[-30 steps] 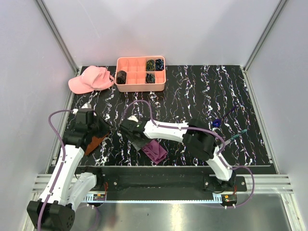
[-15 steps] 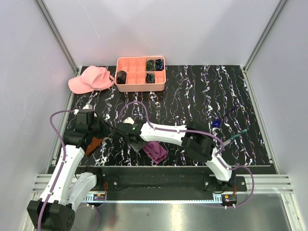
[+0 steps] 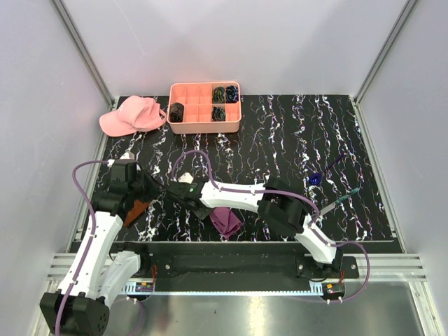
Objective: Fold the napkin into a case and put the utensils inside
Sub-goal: Pick up the smaller rectangle-folded napkin from the center of the board, then turn over the smaller rectangle-folded napkin at the center of the board.
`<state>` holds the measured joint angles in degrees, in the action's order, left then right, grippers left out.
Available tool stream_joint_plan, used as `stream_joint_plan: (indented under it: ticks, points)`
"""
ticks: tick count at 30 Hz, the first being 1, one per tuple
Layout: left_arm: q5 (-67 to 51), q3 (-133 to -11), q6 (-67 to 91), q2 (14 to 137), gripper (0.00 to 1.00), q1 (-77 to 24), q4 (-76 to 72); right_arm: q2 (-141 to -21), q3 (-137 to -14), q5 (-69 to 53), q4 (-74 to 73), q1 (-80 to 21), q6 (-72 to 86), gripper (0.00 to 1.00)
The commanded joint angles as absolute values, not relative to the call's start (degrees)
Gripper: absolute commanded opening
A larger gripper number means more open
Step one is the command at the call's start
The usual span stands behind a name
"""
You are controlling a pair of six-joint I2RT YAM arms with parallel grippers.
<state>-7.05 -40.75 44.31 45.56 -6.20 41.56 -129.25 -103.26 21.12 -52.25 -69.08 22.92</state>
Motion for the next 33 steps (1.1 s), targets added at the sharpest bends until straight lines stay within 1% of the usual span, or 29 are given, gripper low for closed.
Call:
stream_joint_plan:
  ticks: [1,3,4,6,8,9,11,12,14,15,17,19,24,27,33]
  points:
    - [-7.30,-40.61,42.98,44.47,0.18,-5.71,41.04,-131.40,-103.36,24.88,-52.12,-69.34,24.34,0.20]
    - [-6.95,-40.61,42.54,44.56,0.18,-5.71,41.13,-130.26,-104.23,24.35,-51.68,-69.43,24.43,0.11]
    - [-7.12,-40.69,42.28,44.56,0.18,-5.63,41.05,-129.82,-105.20,23.74,-51.51,-69.35,24.43,0.04]
    - [-7.38,-41.04,40.97,44.82,0.18,-5.54,41.04,-127.80,-106.34,20.33,-51.59,-69.26,24.43,0.00]
    - [-7.91,-41.57,40.08,45.00,0.18,-5.54,41.13,-125.70,-107.84,17.33,-50.98,-68.38,25.05,0.00]
    - [-8.17,-41.66,39.47,45.00,0.18,-5.45,41.13,-124.81,-108.02,12.79,-50.28,-67.94,25.31,0.00]
    - [-8.79,-41.75,39.11,45.09,0.18,-5.45,41.22,-121.66,-106.44,9.51,-47.21,-66.98,26.01,0.00]
    - [-8.70,-41.84,38.94,45.00,0.18,-5.45,41.39,-120.60,-105.57,4.36,-45.89,-65.75,26.54,0.00]
    - [-8.53,-41.57,38.76,44.91,0.17,-5.45,41.75,-117.27,-101.27,-1.55,-40.10,-64.17,28.46,0.00]
    - [-8.53,-41.49,38.50,44.83,0.16,-5.45,41.75,-116.20,-99.25,-7.41,-37.64,-62.42,29.26,0.00]
    - [-8.53,-41.22,38.06,45.09,0.15,-5.36,42.10,-113.48,-93.10,-13.16,-29.82,-60.48,31.71,0.00]
    - [-8.53,-41.05,37.88,45.35,0.13,-5.36,42.45,-112.07,-87.84,-18.53,-23.07,-58.37,33.57,0.00]
    - [-10.37,-40.69,38.32,45.70,0.12,-5.36,42.01,-110.48,-79.82,-32.22,-10.75,-54.76,38.49,0.00]
    - [-12.12,-40.78,38.06,46.67,0.11,-5.45,41.05,-111.35,-75.33,-37.25,-3.36,-52.91,39.90,0.00]
    - [-15.38,-39.73,38.32,47.72,0.12,-5.45,37.80,-113.03,-66.38,-42.88,10.51,-48.96,43.41,0.00]
